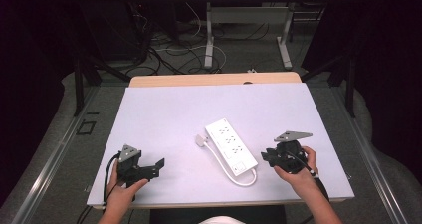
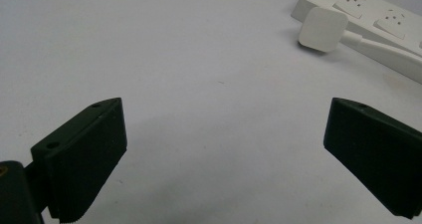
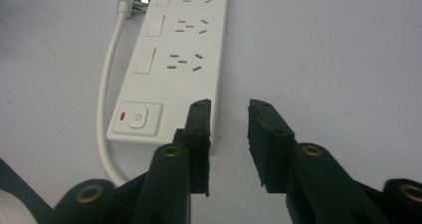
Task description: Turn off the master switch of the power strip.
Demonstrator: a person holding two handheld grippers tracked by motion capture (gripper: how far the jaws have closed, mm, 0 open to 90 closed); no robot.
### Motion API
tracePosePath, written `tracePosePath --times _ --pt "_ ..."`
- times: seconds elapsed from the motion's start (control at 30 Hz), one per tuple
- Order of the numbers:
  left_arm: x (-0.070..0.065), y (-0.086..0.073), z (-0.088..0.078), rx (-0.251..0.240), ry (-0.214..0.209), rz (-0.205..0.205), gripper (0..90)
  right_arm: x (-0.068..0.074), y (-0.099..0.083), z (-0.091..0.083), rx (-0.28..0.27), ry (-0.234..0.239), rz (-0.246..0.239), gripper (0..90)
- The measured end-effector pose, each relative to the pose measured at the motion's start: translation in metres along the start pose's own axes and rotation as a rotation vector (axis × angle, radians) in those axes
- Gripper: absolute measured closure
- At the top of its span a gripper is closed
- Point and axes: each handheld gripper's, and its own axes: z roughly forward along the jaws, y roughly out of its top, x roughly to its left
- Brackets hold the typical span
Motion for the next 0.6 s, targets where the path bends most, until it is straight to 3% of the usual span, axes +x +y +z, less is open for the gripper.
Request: tracePosePath --times 0.07,0.2,0.6 --pt "0.0 0.0 0.0 0.006 -0.002 0.001 3.4 0.001 0.0 0.0 0.007 0.001 -0.004 76.0" --pt "0.0 0.0 -0.001 0.001 0.003 0.0 3.5 0.006 0.002 0.0 -0.003 0.011 -0.041 89.7" --pt "0.0 0.0 -0.001 0.004 0.002 0.004 3.7 0.02 0.007 0.005 0.017 0.044 -0.098 90.0"
